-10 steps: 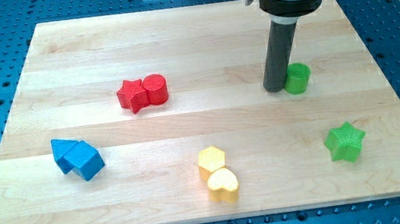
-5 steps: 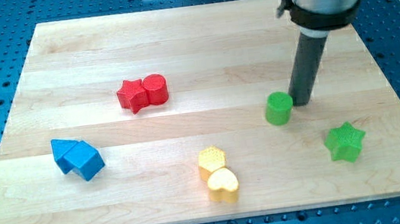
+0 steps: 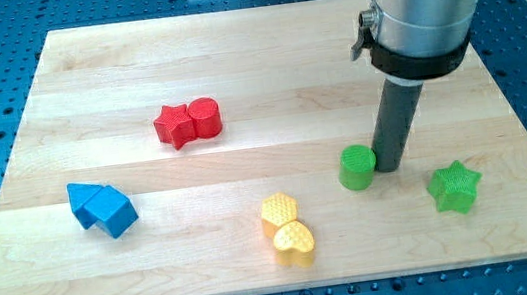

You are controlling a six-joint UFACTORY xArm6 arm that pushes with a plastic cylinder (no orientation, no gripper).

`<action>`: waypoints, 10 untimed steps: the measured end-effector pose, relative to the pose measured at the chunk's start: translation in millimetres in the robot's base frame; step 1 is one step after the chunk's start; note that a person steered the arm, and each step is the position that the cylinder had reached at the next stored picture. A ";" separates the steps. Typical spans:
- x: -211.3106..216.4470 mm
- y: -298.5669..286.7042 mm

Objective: Slide the green circle to the left side of the green star

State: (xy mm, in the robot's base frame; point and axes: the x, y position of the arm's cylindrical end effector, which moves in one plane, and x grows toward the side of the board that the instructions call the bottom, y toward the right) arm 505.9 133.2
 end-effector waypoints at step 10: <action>-14.8 -107.9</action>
State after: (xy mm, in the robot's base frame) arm 491.1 25.3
